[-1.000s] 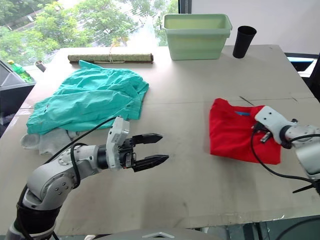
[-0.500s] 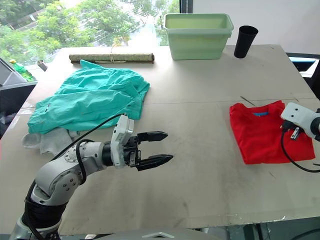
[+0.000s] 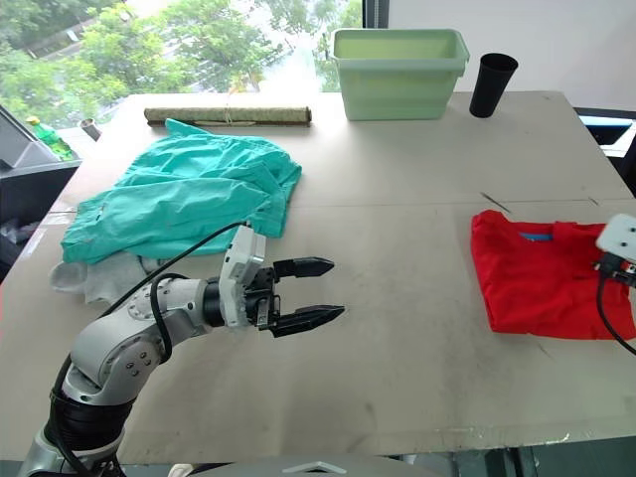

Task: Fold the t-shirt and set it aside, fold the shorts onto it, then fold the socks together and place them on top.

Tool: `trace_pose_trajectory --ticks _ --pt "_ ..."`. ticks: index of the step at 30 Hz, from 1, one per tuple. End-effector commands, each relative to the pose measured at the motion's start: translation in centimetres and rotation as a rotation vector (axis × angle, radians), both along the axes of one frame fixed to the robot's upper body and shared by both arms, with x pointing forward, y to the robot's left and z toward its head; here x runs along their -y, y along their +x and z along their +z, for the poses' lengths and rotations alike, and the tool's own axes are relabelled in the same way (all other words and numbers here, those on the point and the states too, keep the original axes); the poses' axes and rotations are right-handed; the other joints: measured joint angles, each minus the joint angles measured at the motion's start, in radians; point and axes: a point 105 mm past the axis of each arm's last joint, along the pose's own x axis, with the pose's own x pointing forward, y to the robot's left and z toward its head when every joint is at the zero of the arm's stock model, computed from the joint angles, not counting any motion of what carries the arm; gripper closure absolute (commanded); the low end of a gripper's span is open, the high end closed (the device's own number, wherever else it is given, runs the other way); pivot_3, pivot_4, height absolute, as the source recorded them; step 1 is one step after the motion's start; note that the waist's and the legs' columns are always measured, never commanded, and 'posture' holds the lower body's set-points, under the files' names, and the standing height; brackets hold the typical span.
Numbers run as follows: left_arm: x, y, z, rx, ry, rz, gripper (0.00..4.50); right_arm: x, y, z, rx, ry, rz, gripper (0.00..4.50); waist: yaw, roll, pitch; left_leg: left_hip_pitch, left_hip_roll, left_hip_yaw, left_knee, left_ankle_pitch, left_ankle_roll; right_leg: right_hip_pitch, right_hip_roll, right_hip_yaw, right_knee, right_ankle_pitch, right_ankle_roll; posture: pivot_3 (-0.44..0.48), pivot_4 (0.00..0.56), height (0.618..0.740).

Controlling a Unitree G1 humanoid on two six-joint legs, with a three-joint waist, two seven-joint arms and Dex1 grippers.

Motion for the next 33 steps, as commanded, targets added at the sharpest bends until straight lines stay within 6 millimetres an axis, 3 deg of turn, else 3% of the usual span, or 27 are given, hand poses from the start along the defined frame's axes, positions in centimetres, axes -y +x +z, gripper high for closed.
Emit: trace_pose_trajectory --ticks 1,6,9,11,13,15,19,25,29,33 --pt "0.3 0.3 0.6 0.034 -0.019 -0.028 0.0 -0.8 -1.5 4.5 0.207 0.078 -0.084 1.2 -0.001 0.0 0.0 0.0 0.0 0.0 0.0 0.0 0.0 0.0 0.0 0.0 0.0 0.0 0.0 0.0 0.15 0.727" --pt "0.5 1.4 0.7 0.019 -0.053 -0.001 0.0 -3.7 -3.1 5.6 0.386 0.306 -0.158 1.2 -0.01 0.0 0.0 0.001 0.002 -0.002 0.001 -0.003 -0.003 0.0 0.001 -0.002 0.001 0.0 0.0 0.0 0.15 0.727" --pt "0.3 2.6 0.9 0.044 -0.077 0.071 0.0 -8.0 -3.2 5.1 0.454 0.545 -0.073 1.2 -0.011 0.0 0.0 0.0 0.002 -0.003 0.002 -0.003 -0.002 0.0 0.001 -0.002 0.002 0.0 0.0 0.0 0.15 0.727" --pt "-0.3 3.9 1.1 0.047 -0.106 0.162 0.0 -11.4 -2.9 5.0 0.474 0.694 0.021 0.61 -0.012 0.0 0.0 0.0 0.002 -0.003 0.003 -0.003 -0.001 0.0 0.002 -0.002 0.002 0.0 0.0 0.0 0.15 0.727" --pt "-2.0 5.8 1.5 0.04 -0.145 0.315 0.0 -16.3 -2.9 4.4 0.417 0.809 0.185 0.01 -0.013 0.0 0.0 0.0 0.002 -0.004 0.003 -0.002 -0.001 0.0 0.002 -0.002 0.002 0.0 0.0 0.0 0.15 0.727" --pt "-5.1 7.6 1.8 0.067 -0.116 0.491 0.0 -21.8 -3.4 4.3 0.303 0.95 0.408 0.01 -0.015 0.0 0.0 0.0 0.003 -0.004 0.003 -0.001 0.001 0.0 0.003 -0.002 0.002 0.0 0.0 0.0 0.15 0.727" --pt "-9.3 9.4 2.2 0.183 0.117 0.604 0.0 -27.2 -3.8 3.9 0.165 0.988 0.608 0.01 -0.018 -0.002 0.001 -0.001 0.004 -0.004 0.003 -0.001 0.001 -0.001 0.005 -0.002 0.002 0.0 0.0 0.0 0.15 0.727" --pt "-12.3 11.8 1.6 0.254 0.381 0.599 0.0 -31.2 -4.2 2.8 0.067 0.954 0.726 0.01 -0.003 -0.003 0.0 -0.003 0.0 -0.005 0.005 -0.004 0.0 -0.002 0.002 -0.002 0.001 -0.001 -0.002 0.0 0.15 0.727" --pt "-13.4 14.3 1.2 0.203 0.531 0.52 0.0 -31.9 -3.8 2.2 0.025 0.892 0.766 0.01 -0.006 -0.005 0.001 -0.004 -0.002 -0.004 0.006 -0.005 0.002 -0.002 0.001 -0.001 0.001 0.0 0.0 0.0 0.15 0.727" --pt "-14.4 16.5 -0.4 0.18 0.735 0.436 0.0 -32.3 -2.7 2.3 0.047 0.85 0.786 0.01 -0.012 -0.006 0.0 -0.004 -0.001 -0.003 0.008 -0.003 0.004 -0.002 0.003 -0.001 0.002 0.0 0.0 0.0 0.15 0.727"
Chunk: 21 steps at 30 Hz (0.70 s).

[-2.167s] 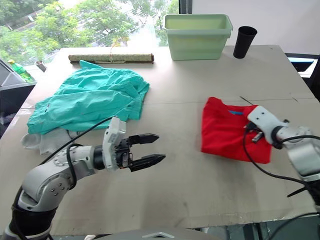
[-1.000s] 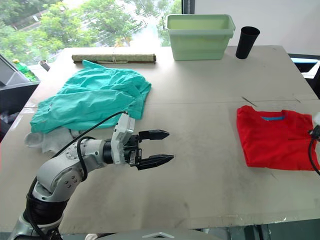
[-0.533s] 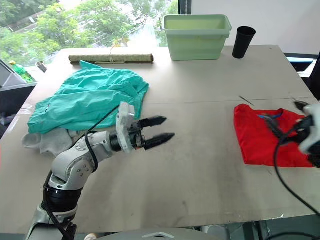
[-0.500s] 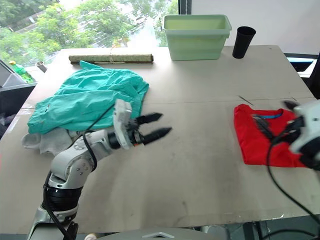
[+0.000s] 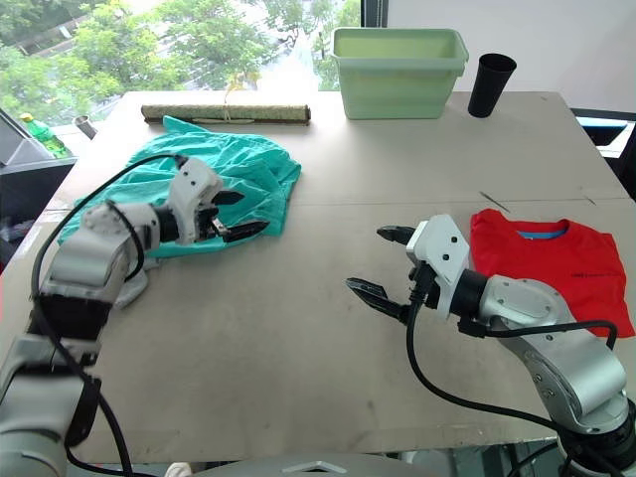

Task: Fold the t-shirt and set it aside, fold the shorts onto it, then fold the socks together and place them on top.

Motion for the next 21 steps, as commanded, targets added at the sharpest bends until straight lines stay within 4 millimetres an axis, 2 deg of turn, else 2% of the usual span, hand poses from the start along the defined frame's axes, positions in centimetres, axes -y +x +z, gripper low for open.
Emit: trace_pose_trajectory --ticks 1,4,6,8,9,10,11,12,13,16,19,21 --pt "-0.7 1.0 -1.2 -0.041 0.12 -0.042 0.0 -0.2 0.2 0.8 0.065 -0.002 0.005 0.01 -0.002 0.0 0.0 0.0 0.0 0.001 0.0 0.0 0.0 0.0 0.0 0.001 0.0 0.0 0.0 0.0 0.15 0.727" --pt "-0.7 1.3 -2.2 -0.095 0.177 -0.078 0.86 -0.2 0.4 0.6 0.069 0.001 -0.005 0.0 -0.003 -0.001 0.0 0.0 0.001 0.001 0.0 0.0 0.0 0.0 0.0 0.001 0.0 0.0 0.0 0.0 0.15 0.727" --pt "-0.8 1.3 -3.0 -0.109 0.242 -0.114 1.84 0.2 0.2 0.3 0.077 -0.017 -0.016 0.0 -0.004 -0.002 -0.001 0.0 0.001 0.002 0.0 0.0 0.0 0.0 0.0 0.002 0.0 0.0 0.0 0.0 0.15 0.727" --pt "-0.3 1.1 -3.3 -0.131 0.225 -0.149 2.85 0.6 0.1 0.5 0.075 -0.003 -0.04 0.0 -0.004 -0.002 -0.001 0.0 0.001 0.002 0.0 0.0 0.001 0.0 0.0 0.002 0.0 0.0 0.0 0.0 0.15 0.727" --pt "0.2 1.1 -3.4 -0.137 0.195 -0.167 3.41 0.9 0.1 0.3 0.069 0.008 -0.057 0.0 -0.004 -0.002 -0.001 0.0 0.001 0.002 0.0 0.0 0.001 0.0 0.0 0.002 0.0 0.0 0.0 0.0 0.15 0.727" --pt "1.4 0.9 -2.8 -0.152 0.082 -0.192 3.69 1.3 0.3 -0.2 0.045 0.009 -0.093 0.0 -0.002 -0.002 -0.001 0.0 0.001 0.002 0.0 0.0 0.001 0.0 -0.001 0.002 0.0 0.0 0.0 0.0 0.15 0.727" --pt "3.2 0.6 -1.6 -0.146 -0.047 -0.252 4.26 1.8 1.0 -0.5 0.023 0.024 -0.155 0.0 -0.001 -0.002 -0.001 0.0 0.001 0.001 0.001 0.0 0.001 0.0 -0.001 0.002 0.0 0.0 0.0 0.0 0.15 0.727" --pt "4.4 0.3 -0.6 -0.141 -0.134 -0.302 4.39 2.1 1.4 -0.7 0.008 0.035 -0.199 0.0 -0.003 -0.003 -0.001 0.0 0.001 0.001 0.001 -0.001 0.001 0.0 -0.002 0.001 0.001 0.0 0.0 0.0 0.15 0.727" --pt "5.7 -0.1 0.3 -0.154 -0.229 -0.333 4.39 2.3 2.0 -0.5 -0.048 0.122 -0.254 0.0 -0.003 -0.002 -0.001 0.0 0.001 0.001 0.001 -0.001 0.002 0.0 -0.002 0.001 0.001 0.0 0.0 0.0 0.15 0.727" --pt "9.6 -1.6 0.9 -0.122 -0.326 -0.428 4.39 1.3 2.1 -0.4 -0.158 0.248 -0.234 0.0 -0.002 -0.003 0.0 -0.001 0.002 -0.001 0.003 -0.001 0.001 0.0 -0.003 0.001 0.002 0.0 0.0 0.0 0.15 0.727" --pt "14.0 -3.8 0.6 -0.099 -0.4 -0.501 4.39 1.0 2.4 -1.4 -0.3 0.28 -0.236 0.0 -0.005 -0.003 0.0 0.0 0.001 -0.001 0.003 -0.001 0.002 0.002 -0.004 0.001 0.002 0.003 -0.005 0.0 0.15 0.727" --pt "16.4 -5.2 -0.4 -0.102 -0.417 -0.536 4.39 1.5 3.2 -2.3 -0.379 0.271 -0.283 0.0 -0.006 -0.003 0.0 0.0 0.001 -0.001 0.003 -0.001 0.002 0.003 -0.004 0.001 0.002 0.004 -0.006 0.0 0.15 0.727"
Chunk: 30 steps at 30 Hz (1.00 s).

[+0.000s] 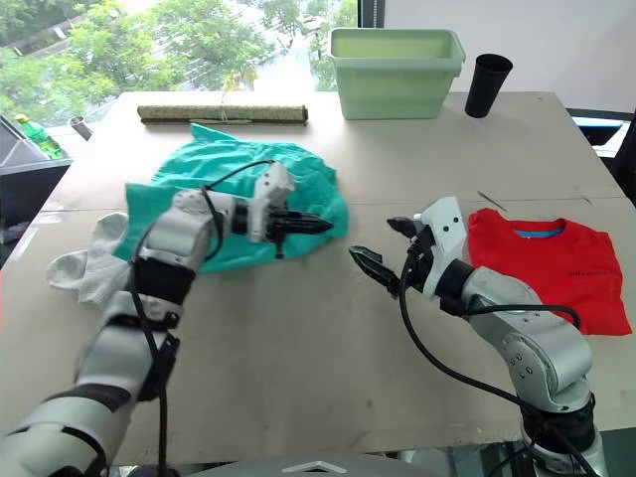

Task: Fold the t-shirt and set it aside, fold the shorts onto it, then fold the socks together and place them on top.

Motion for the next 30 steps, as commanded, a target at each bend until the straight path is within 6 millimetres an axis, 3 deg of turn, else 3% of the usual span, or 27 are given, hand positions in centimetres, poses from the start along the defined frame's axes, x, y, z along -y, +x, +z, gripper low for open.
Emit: trace_pose_trajectory --ticks 1,5,9,12,18,20,27,30 --pt "4.3 -2.6 0.4 0.06 -0.067 -0.067 4.39 1.2 1.0 -0.8 -0.133 0.012 -0.064 0.0 -0.003 0.0 0.0 0.0 0.0 0.0 0.0 0.0 0.0 0.0 0.0 0.0 0.0 0.0 0.0 0.0 0.15 0.727" --pt "6.1 -4.6 -0.2 0.027 -0.125 -0.09 4.39 1.7 1.0 -0.8 -0.197 0.025 -0.062 0.0 -0.012 0.001 0.0 0.001 0.0 0.001 -0.001 0.0 0.0 0.0 0.001 0.0 0.002 0.0 0.0 0.0 0.15 0.727" --pt "4.5 -4.7 -0.2 0.055 -0.116 -0.034 4.39 2.0 1.0 -1.2 -0.249 0.017 -0.024 0.0 -0.021 0.001 0.0 0.002 0.0 0.001 -0.001 0.0 0.0 0.0 0.001 0.0 0.003 -0.003 0.004 0.0 0.15 0.727" --pt "3.7 -5.1 -0.1 0.052 -0.112 -0.022 4.5 1.5 0.9 -1.2 -0.292 0.075 0.029 0.83 -0.02 0.002 0.0 0.002 0.001 0.001 -0.001 0.0 0.0 -0.001 0.001 0.0 0.004 -0.003 0.004 0.0 0.15 0.727" --pt "3.1 -5.5 -0.1 0.072 -0.105 0.011 4.5 0.0 0.8 -0.8 -0.306 0.117 0.127 3.88 -0.016 0.002 0.0 0.001 0.0 0.001 -0.001 0.0 0.0 -0.001 0.001 0.0 0.003 -0.003 0.004 0.0 0.15 0.727" --pt "3.3 -5.7 -0.1 0.07 -0.107 0.005 4.5 -0.3 0.5 -0.8 -0.307 0.108 0.154 4.46 -0.017 0.002 0.0 0.001 0.0 0.001 -0.001 0.0 0.0 -0.001 0.001 0.0 0.003 -0.003 0.004 0.0 0.15 0.727" --pt "3.4 -5.9 0.2 0.046 -0.131 -0.007 4.5 -0.4 0.4 -1.5 -0.326 0.08 0.153 4.46 -0.018 0.002 0.0 0.001 0.0 0.001 -0.001 0.0 0.0 -0.001 0.001 0.0 0.004 -0.003 0.004 0.0 0.15 0.727" --pt "2.3 -5.4 1.6 0.017 -0.2 0.038 3.38 0.2 0.8 -1.4 -0.317 0.088 0.117 4.5 -0.018 0.002 0.0 0.001 0.0 0.001 -0.001 0.0 0.0 -0.001 0.001 0.0 0.004 -0.003 0.004 0.0 0.15 0.727"
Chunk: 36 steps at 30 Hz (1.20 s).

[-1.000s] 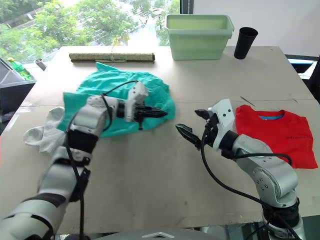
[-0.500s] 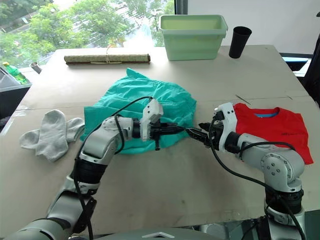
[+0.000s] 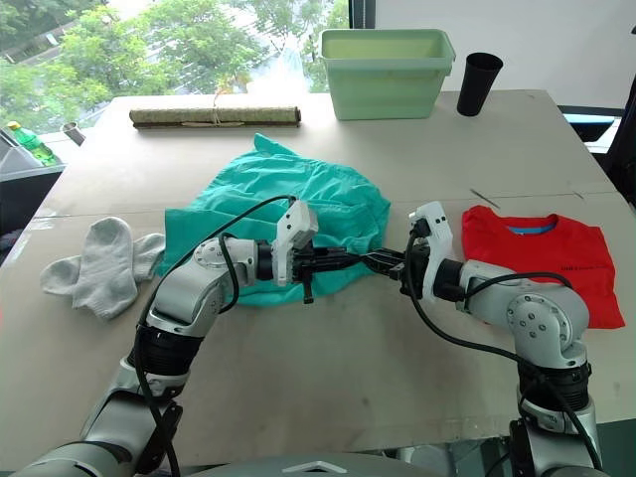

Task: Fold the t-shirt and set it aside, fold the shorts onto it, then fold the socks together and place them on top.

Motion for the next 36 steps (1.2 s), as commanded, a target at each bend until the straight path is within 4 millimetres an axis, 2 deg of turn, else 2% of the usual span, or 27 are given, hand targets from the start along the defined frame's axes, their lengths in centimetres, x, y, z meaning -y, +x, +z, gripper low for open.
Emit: trace_pose_trajectory --ticks 1,3,7,9,11,14,16,18,20,22,26,33,36 --pt "-1.5 0.3 3.3 0.039 -0.098 0.033 2.97 0.6 0.2 0.7 0.035 0.019 -0.025 4.5 -0.001 0.0 0.0 0.0 0.0 0.0 0.0 0.0 0.0 0.0 0.0 0.0 0.0 0.0 0.0 0.0 0.15 0.727" --pt "-4.2 0.4 4.1 0.007 -0.108 0.091 2.12 1.2 0.3 1.1 0.046 0.034 -0.047 4.5 -0.003 0.0 0.0 0.0 0.0 0.0 0.0 0.0 0.0 0.0 0.0 0.0 0.0 0.0 0.0 0.0 0.15 0.727" --pt "-11.1 0.3 5.2 -0.054 -0.091 0.272 0.31 2.4 -0.1 1.4 0.062 0.034 -0.068 4.5 -0.006 0.001 0.001 0.0 0.001 0.0 -0.001 0.0 -0.001 -0.001 0.001 0.001 0.0 0.0 0.0 0.0 0.15 0.727" --pt "-14.9 0.3 5.6 -0.091 -0.076 0.398 0.31 3.2 -0.3 1.4 0.061 0.021 -0.081 4.5 -0.002 0.001 0.001 0.0 0.001 0.0 -0.002 0.0 -0.001 -0.002 0.001 0.0 0.0 0.0 0.0 0.0 0.15 0.727" --pt "-17.5 -0.1 5.8 -0.118 -0.064 0.482 0.31 4.0 -0.5 1.2 0.058 -0.001 -0.097 4.5 0.001 0.002 0.001 0.0 0.001 0.0 -0.002 0.0 -0.001 -0.002 0.001 0.0 -0.001 0.0 0.0 0.0 0.15 0.727" --pt "-20.5 -0.8 5.3 -0.186 -0.066 0.584 0.31 5.4 -0.7 1.0 0.051 -0.028 -0.123 4.5 0.005 0.002 0.001 0.0 0.001 0.0 -0.001 -0.002 -0.005 -0.002 0.001 0.0 -0.004 0.0 0.0 0.0 0.15 0.727" --pt "-21.6 -1.5 4.8 -0.223 -0.064 0.624 0.31 6.0 -0.7 0.8 0.047 -0.047 -0.133 4.5 0.003 0.002 0.001 -0.001 0.0 0.0 -0.002 -0.003 -0.005 -0.001 0.0 0.0 -0.006 0.0 0.0 0.0 0.15 0.727" --pt "-22.3 -2.3 4.4 -0.269 -0.073 0.646 0.31 6.2 -0.7 0.6 0.045 -0.062 -0.135 4.5 0.001 0.002 0.001 -0.001 0.0 0.0 -0.002 -0.003 -0.005 -0.001 0.0 0.001 -0.006 0.0 0.0 0.0 0.15 0.727" --pt "-22.9 -4.8 2.4 -0.332 -0.051 0.641 0.31 6.0 -0.7 0.7 0.047 -0.054 -0.126 4.5 -0.008 0.002 0.001 0.0 0.0 0.0 -0.003 -0.003 -0.005 -0.002 0.0 0.001 -0.006 0.0 0.0 0.0 0.15 0.727" --pt "-23.3 -6.1 1.4 -0.353 -0.037 0.643 0.31 5.7 -0.8 0.6 0.047 -0.045 -0.12 4.5 -0.01 0.001 0.001 0.001 0.0 0.003 -0.006 -0.003 -0.006 -0.002 -0.001 0.002 -0.006 0.0 0.0 0.0 0.15 0.727" --pt "-21.9 -8.5 -0.4 -0.447 0.006 0.56 0.31 5.0 -1.0 0.6 0.044 -0.032 -0.1 4.5 0.002 0.002 0.002 0.001 0.001 0.002 -0.008 -0.002 -0.008 -0.004 -0.001 0.002 -0.006 0.0 0.0 0.0 0.15 0.727" --pt "-19.3 -8.1 -0.9 -0.369 -0.032 0.509 0.31 4.9 -1.1 0.7 0.041 -0.028 -0.094 4.5 0.009 0.003 0.002 0.0 0.001 0.002 -0.008 -0.004 -0.005 -0.004 -0.003 0.001 -0.008 -0.003 -0.004 0.0 0.15 0.727" --pt "-18.5 -8.2 -1.8 -0.37 -0.006 0.486 0.31 5.0 -1.1 0.7 0.038 -0.029 -0.093 4.5 0.004 0.002 0.002 0.0 0.001 0.002 -0.009 -0.002 -0.008 -0.004 -0.002 0.001 -0.008 -0.001 -0.001 0.0 0.15 0.727"
